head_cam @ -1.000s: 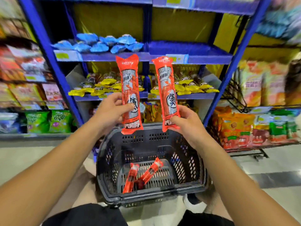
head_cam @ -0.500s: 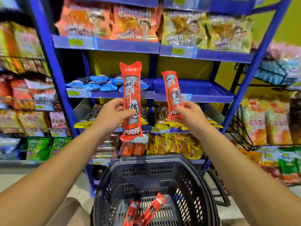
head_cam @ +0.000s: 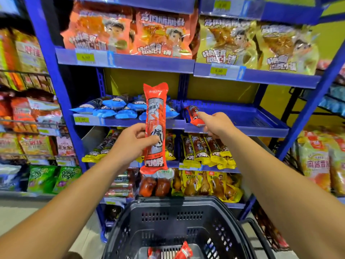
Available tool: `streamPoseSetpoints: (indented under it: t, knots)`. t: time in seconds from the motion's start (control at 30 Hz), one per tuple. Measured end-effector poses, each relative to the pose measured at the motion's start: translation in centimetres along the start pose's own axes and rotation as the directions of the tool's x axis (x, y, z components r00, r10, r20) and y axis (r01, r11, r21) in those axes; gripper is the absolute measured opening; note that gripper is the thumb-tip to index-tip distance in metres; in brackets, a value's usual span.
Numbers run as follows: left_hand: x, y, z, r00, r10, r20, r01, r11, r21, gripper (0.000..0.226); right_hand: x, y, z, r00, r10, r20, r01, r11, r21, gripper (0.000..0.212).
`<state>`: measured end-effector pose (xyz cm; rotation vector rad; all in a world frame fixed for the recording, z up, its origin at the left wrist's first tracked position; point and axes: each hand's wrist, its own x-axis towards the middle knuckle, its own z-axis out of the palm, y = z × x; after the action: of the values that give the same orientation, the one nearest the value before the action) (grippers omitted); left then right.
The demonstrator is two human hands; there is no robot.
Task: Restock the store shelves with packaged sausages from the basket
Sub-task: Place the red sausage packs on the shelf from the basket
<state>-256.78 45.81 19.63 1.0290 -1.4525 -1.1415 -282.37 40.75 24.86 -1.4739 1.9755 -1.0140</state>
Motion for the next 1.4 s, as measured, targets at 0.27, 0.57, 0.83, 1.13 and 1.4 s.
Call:
streamPoseSetpoints:
  t: [0.27,0.57,0.83,1.13,1.4]
  knots:
    - [0.8,0.0,0.1,1.000,-0.006,0.030,0.006,1.000,0.007,0.020,0.7,1.0,-1.0,0.950,-0.274,0.150,0.298,0.939,-0.169,0.058]
    - [1.2,0.3,-0.4,0.999,-0.003,0.033,0.002,1.000,0.027,0.020,2.7,0.8,-0.3,0.930,-0.333,0.157,0.362,0.903,-0.233,0.052]
    - [1.2,1.5,-0.2,0.999,-0.033,0.004,0.033,0.998,0.062,0.021,1.8,0.3,-1.1,0.936,-0.297,0.187,0.335,0.916,-0.221,0.061]
    - [0.5,2.9,4.8,0.999,-0.050,0.020,0.049,0.996,0.068,0.021,-8.5,4.5,-0.9,0.893,-0.443,0.075,0.427,0.889,0.164,0.037]
    - [0.5,4.7,11.8,0.999,0.031,0.040,-0.035,0.993,0.111,0.024,-11.0,7.3,-0.6,0.899,-0.434,0.060,0.373,0.830,0.416,0.052]
